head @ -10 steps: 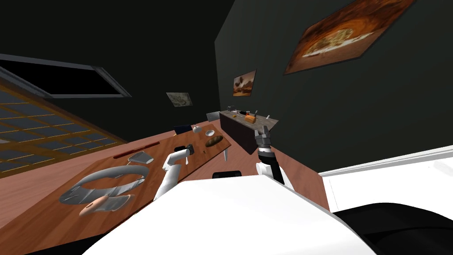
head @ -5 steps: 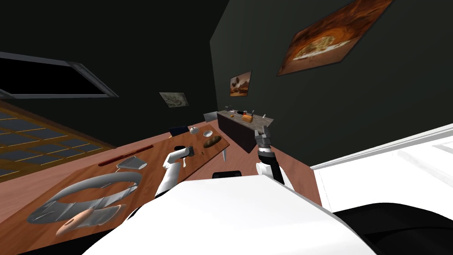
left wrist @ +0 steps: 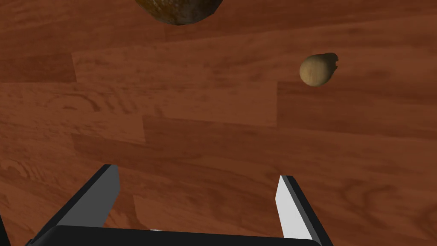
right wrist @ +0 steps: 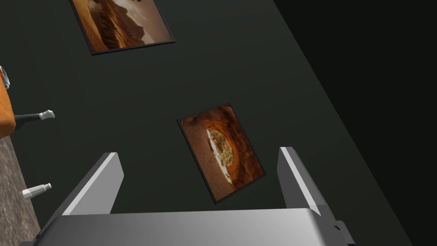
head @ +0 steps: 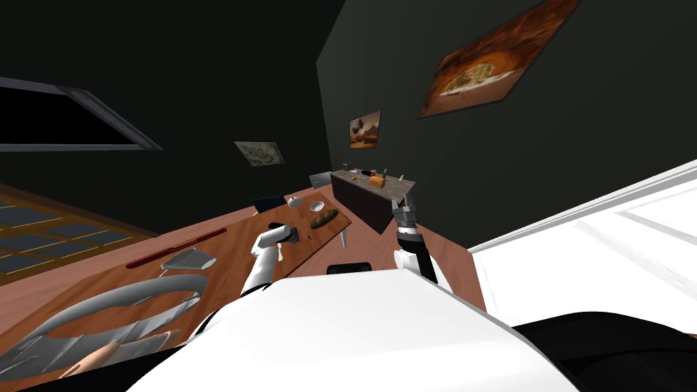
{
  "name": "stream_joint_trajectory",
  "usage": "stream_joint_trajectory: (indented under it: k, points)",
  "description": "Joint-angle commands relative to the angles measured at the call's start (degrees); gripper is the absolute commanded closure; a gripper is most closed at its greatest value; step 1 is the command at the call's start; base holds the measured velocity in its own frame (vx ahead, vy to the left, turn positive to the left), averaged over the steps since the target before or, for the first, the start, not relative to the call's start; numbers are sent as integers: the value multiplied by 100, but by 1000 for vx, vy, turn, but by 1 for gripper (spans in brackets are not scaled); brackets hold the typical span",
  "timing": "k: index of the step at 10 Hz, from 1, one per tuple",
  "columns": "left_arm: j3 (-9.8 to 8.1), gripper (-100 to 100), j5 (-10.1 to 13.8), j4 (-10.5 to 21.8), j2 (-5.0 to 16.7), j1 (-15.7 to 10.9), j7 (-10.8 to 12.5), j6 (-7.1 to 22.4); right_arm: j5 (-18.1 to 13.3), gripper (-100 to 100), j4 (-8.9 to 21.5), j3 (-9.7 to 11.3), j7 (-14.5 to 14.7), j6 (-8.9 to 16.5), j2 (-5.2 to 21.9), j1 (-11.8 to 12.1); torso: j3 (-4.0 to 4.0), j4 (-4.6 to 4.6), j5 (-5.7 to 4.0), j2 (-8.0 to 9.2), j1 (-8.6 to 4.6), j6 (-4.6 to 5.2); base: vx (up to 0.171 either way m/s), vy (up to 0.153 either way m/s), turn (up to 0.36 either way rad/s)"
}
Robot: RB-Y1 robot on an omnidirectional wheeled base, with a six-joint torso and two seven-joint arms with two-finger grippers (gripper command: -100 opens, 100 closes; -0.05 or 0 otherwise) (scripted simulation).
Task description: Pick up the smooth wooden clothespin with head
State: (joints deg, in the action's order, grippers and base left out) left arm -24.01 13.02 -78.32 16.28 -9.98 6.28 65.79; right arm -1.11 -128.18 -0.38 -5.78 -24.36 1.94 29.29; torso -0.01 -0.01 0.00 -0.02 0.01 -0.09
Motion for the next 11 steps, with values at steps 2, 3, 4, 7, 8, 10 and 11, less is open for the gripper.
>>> stream_joint_trajectory:
  k: [2,3,4,7,8,10,11]
  points:
    - [-96,-100,72,249,56,-157,-20,398,0,0,0,0,0,0,0,-1,-1,0,0,-1,0,4,-2,9,-125]
    - [-174,-100,129,444,101,-284,-32,575,0,0,0,0,0,0,0,0,0,0,0,0,1,-2,-3,9,-101]
    - [-174,-100,129,444,101,-284,-32,693,0,0,0,0,0,0,0,0,0,0,0,0,1,1,-3,10,-81]
    - [-313,-100,232,796,183,-514,-56,1218,0,0,0,0,0,0,0,0,0,0,0,0,1,-2,-2,8,-114]
    - [-374,-100,277,951,221,-615,-66,1373,0,0,0,0,0,0,0,0,0,0,0,-1,0,1,-4,12,-156]
    - [-429,-100,317,1091,255,-705,-75,1660,0,0,0,0,0,0,0,0,0,0,0,0,1,-2,-3,8,-84]
    - [-476,-100,352,1214,285,-784,-84,1841,0,0,0,0,0,0,0,0,0,0,0,0,0,0,-2,8,-149]
